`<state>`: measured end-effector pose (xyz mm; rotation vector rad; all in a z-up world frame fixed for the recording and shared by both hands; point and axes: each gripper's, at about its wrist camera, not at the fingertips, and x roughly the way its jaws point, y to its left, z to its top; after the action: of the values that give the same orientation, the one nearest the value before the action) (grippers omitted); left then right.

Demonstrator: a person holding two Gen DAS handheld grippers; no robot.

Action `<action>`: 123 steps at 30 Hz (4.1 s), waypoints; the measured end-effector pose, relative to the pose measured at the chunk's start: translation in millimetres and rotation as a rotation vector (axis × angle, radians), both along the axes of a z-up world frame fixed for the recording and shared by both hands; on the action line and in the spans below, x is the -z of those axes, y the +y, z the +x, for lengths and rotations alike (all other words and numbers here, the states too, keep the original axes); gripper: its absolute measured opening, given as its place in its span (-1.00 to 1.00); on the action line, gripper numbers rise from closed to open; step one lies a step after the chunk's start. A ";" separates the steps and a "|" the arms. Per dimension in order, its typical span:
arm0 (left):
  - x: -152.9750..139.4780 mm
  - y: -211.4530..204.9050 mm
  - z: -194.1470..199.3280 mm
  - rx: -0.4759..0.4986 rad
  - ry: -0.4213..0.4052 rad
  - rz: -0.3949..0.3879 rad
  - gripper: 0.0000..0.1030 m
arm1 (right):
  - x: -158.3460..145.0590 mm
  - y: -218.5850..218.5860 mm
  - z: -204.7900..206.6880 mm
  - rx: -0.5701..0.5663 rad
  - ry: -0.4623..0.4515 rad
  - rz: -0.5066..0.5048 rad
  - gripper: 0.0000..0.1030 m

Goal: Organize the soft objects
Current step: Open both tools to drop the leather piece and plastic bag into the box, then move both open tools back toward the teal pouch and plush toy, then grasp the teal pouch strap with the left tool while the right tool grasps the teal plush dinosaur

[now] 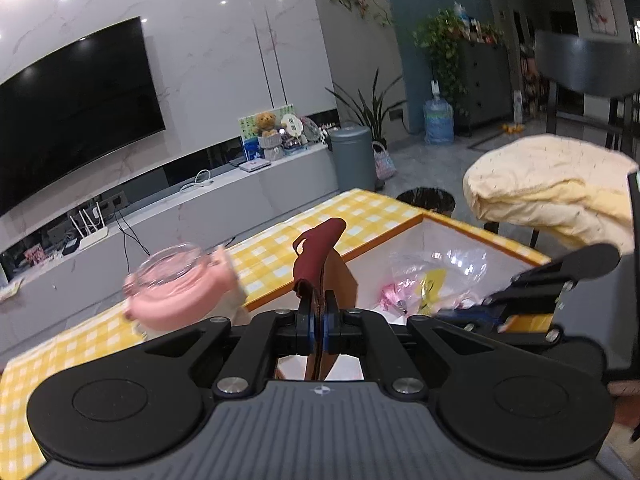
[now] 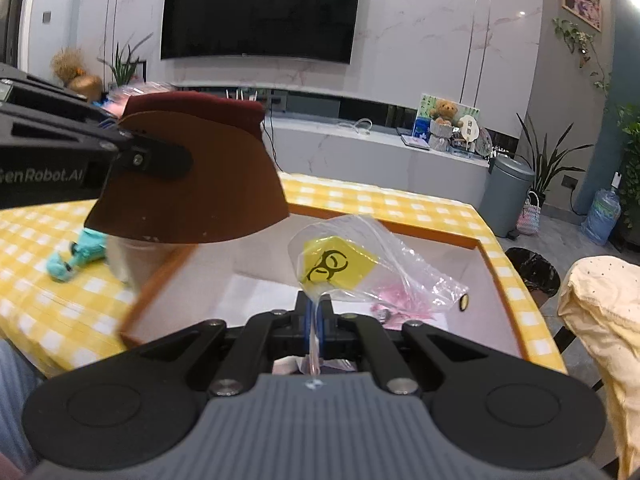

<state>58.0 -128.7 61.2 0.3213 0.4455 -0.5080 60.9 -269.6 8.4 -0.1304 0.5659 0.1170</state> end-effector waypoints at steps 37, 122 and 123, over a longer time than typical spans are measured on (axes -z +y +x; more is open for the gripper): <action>70.2 -58.7 75.0 -0.068 0.168 0.302 -0.50 | 42.2 -35.2 155.8 -0.085 0.486 0.173 -0.10; 158.2 195.8 105.2 -0.157 0.152 0.282 -0.36 | 121.3 291.2 130.1 -0.477 -0.021 -0.667 -0.32; 157.7 196.0 104.5 -0.157 0.146 0.285 -0.40 | 122.1 290.8 130.8 -0.470 -0.024 -0.673 -0.42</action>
<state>162.5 67.3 -96.5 0.5206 0.6823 -0.3148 191.8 21.2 -113.6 -0.9199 0.5244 0.3780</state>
